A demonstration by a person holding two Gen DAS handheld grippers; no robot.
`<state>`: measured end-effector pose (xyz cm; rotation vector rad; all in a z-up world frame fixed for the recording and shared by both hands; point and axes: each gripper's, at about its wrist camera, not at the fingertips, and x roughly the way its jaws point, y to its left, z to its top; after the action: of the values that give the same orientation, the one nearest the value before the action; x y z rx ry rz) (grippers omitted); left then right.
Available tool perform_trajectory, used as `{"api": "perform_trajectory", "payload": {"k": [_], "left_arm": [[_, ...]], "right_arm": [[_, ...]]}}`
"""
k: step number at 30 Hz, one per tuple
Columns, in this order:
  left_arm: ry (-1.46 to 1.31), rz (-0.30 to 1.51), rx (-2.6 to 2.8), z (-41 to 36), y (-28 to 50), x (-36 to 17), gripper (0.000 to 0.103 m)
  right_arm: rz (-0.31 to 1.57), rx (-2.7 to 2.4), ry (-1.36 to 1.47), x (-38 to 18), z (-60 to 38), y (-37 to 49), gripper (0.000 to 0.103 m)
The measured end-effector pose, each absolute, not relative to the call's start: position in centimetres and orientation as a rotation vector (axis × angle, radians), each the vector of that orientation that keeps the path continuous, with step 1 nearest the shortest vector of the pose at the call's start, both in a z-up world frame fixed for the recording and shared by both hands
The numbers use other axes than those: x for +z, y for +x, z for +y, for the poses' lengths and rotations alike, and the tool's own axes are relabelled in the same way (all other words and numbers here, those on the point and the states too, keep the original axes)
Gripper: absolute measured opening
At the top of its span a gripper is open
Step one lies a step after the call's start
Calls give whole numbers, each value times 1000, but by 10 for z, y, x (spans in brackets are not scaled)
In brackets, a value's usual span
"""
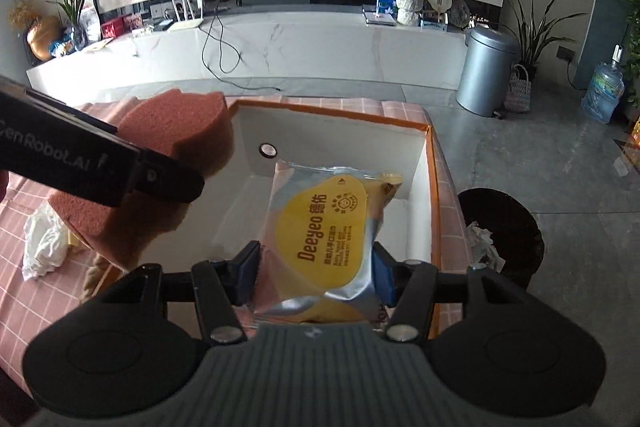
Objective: Organize soft objects
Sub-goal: 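Carry sponge and wipes pack into the orange box and open both tools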
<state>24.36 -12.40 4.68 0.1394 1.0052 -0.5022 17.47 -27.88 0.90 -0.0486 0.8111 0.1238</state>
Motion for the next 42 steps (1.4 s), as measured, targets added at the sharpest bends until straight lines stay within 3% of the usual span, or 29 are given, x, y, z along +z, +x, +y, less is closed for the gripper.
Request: {"api": "perform_trajectory", "payload": {"k": [18, 31, 33, 37, 42], "left_arm": [[590, 1103, -406, -191, 283, -9, 95], [466, 1047, -425, -179, 291, 6, 100], [424, 1033, -428, -174, 292, 11, 98], [286, 1015, -421, -153, 293, 25, 85], [233, 972, -393, -132, 287, 35, 83]], "right_arm": [[960, 212, -297, -40, -273, 239, 57], [1011, 198, -294, -43, -262, 249, 57], [1026, 197, -280, -44, -262, 250, 57], [1051, 195, -221, -43, -259, 259, 57], [1094, 174, -123, -49, -255, 275, 57]]}}
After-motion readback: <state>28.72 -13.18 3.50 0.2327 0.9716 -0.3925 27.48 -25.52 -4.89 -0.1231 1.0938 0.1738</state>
